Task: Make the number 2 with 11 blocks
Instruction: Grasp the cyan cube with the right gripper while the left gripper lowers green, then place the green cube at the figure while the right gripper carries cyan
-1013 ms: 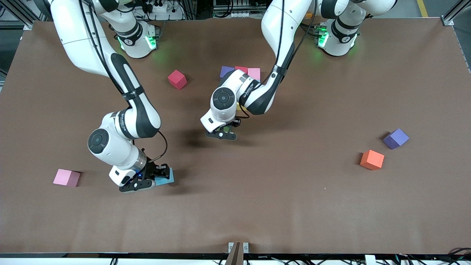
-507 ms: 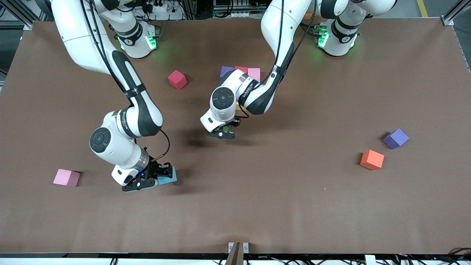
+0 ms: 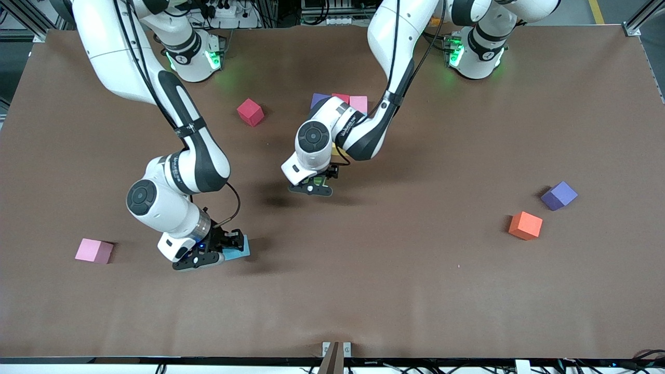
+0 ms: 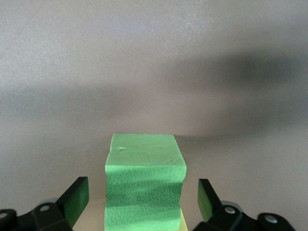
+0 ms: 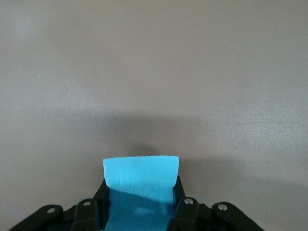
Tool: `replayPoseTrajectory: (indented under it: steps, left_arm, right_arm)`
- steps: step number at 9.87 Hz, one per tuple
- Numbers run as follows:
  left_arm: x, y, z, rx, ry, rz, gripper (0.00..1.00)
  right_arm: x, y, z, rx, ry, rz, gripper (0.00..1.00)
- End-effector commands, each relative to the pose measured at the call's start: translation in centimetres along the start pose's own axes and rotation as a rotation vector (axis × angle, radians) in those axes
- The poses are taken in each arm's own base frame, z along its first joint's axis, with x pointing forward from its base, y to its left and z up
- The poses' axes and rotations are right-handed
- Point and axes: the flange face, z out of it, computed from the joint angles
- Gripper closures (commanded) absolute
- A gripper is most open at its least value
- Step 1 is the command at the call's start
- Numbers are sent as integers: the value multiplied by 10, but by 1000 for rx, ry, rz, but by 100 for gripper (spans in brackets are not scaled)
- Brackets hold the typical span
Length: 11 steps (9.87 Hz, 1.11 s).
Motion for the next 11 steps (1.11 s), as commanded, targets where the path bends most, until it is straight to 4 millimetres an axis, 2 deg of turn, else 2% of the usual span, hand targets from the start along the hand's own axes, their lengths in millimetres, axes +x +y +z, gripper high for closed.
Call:
replayPoseTrajectory:
  steps: [1, 2, 4, 5, 7, 8, 10, 11]
  left_arm:
    - [1, 4, -10, 16, 31, 17, 0]
    - [1, 6, -25, 5, 39, 20, 0]
    - [0, 4, -75, -5, 61, 24, 0]
    - [4, -9, -111, -4, 61, 6, 0]
    - [12, -44, -188, -9, 65, -41, 0]
    - [18, -68, -220, -19, 53, -83, 0]
    - [37, -139, -282, -18, 63, -177, 0]
    - [48, -185, -308, -38, 57, -237, 0]
  right_arm:
    - [-1, -4, -7, 4, -6, 0, 73]
    - [-1, -6, -7, 6, -16, -3, 73]
    - [5, -22, -19, 26, -65, -25, 73]
    - [5, -26, -23, 30, -75, -33, 73]
    - [2, -50, -30, 59, -76, -111, 73]
    - [0, -64, -33, 74, -77, -143, 73]
    - [-16, -126, -36, 111, -88, -225, 71]
    - [-27, -158, -31, 119, -98, -270, 71]
